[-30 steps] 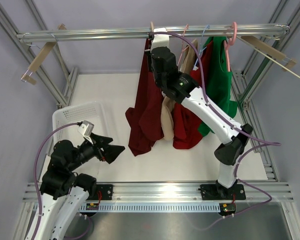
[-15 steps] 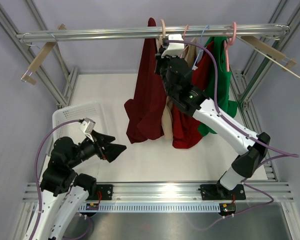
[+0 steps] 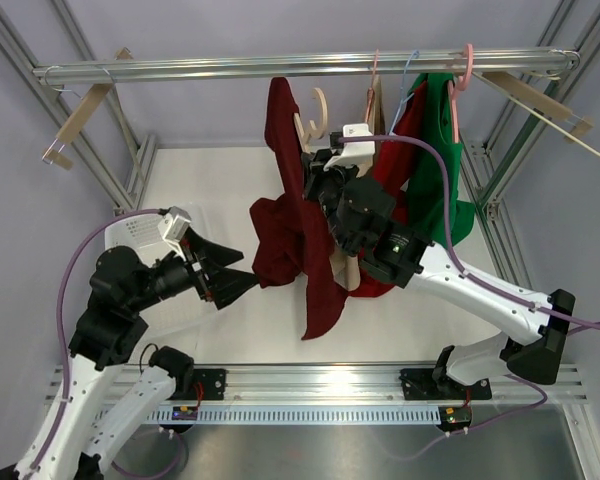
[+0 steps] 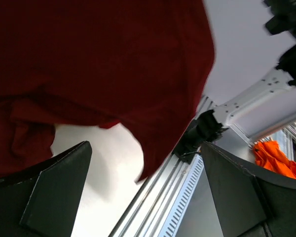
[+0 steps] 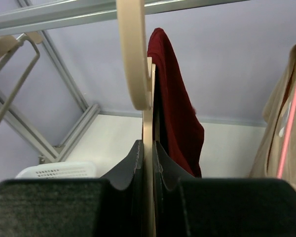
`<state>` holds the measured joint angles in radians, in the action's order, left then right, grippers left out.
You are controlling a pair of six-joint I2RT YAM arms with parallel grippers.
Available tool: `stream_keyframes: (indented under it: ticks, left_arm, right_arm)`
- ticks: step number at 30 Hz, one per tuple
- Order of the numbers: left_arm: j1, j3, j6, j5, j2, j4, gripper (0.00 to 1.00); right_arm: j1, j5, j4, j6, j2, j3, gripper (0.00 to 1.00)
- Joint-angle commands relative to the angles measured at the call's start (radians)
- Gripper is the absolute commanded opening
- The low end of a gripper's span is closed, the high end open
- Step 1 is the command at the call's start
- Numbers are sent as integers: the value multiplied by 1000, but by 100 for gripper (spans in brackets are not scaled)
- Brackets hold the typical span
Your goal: Remove the t-shirt from the hanger
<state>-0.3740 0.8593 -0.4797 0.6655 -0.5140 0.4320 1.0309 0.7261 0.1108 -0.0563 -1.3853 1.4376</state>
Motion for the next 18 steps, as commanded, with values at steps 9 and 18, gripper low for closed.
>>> stream_keyframes:
  ticks: [9,18]
  left_arm:
    - [-692,138,78,-613,-165,-104,99]
    - [-904,179,179,-1041,-363,-130,97]
  right_arm:
    - [46,111,-25,-169,3,159,0]
    - [49,39,-105,-278,86,124,0]
